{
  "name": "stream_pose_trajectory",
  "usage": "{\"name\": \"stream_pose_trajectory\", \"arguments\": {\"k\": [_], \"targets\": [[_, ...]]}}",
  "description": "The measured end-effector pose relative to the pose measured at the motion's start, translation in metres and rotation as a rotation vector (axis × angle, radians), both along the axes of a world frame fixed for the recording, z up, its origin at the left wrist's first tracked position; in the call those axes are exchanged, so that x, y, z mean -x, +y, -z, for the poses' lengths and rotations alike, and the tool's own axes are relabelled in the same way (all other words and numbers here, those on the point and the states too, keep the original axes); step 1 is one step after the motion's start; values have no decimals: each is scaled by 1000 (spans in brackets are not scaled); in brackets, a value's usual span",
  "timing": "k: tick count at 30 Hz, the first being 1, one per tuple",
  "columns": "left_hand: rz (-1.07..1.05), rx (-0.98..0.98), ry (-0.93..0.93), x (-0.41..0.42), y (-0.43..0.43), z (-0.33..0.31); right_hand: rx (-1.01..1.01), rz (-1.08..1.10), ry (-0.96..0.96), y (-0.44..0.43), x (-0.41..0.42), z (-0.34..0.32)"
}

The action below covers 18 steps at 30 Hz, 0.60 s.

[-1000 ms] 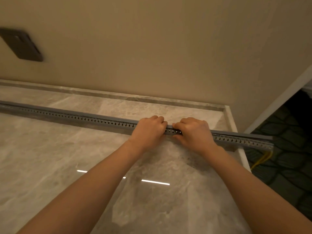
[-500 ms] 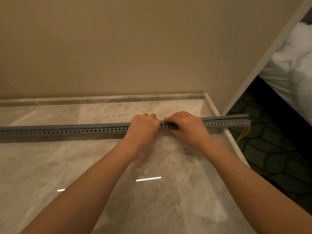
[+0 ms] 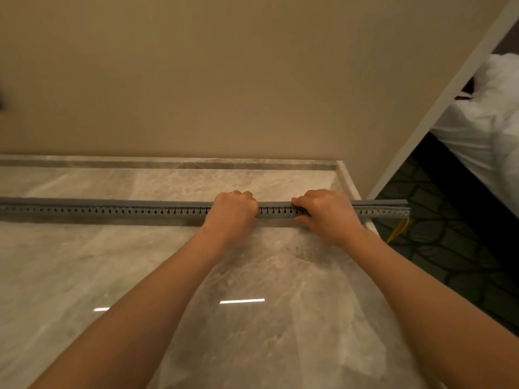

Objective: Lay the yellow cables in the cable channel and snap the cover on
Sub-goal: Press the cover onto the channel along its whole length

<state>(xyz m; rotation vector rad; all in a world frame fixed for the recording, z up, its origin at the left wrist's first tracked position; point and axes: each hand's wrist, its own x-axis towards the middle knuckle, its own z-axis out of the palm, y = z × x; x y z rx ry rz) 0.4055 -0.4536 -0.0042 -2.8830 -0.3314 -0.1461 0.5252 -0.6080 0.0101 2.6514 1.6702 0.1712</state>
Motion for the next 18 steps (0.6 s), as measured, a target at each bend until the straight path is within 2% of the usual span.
{"name": "stream_pose_trajectory", "arguments": {"k": [5, 12, 18], "targets": [[-40, 1, 6, -1, -5, 0, 65, -92, -50, 0, -6, 1], [-173, -14, -49, -6, -23, -1, 34, -154, -68, -3, -14, 5], [-178, 10, -124, -25, -53, 2, 11, -197, -71, 2, -21, 1]]}}
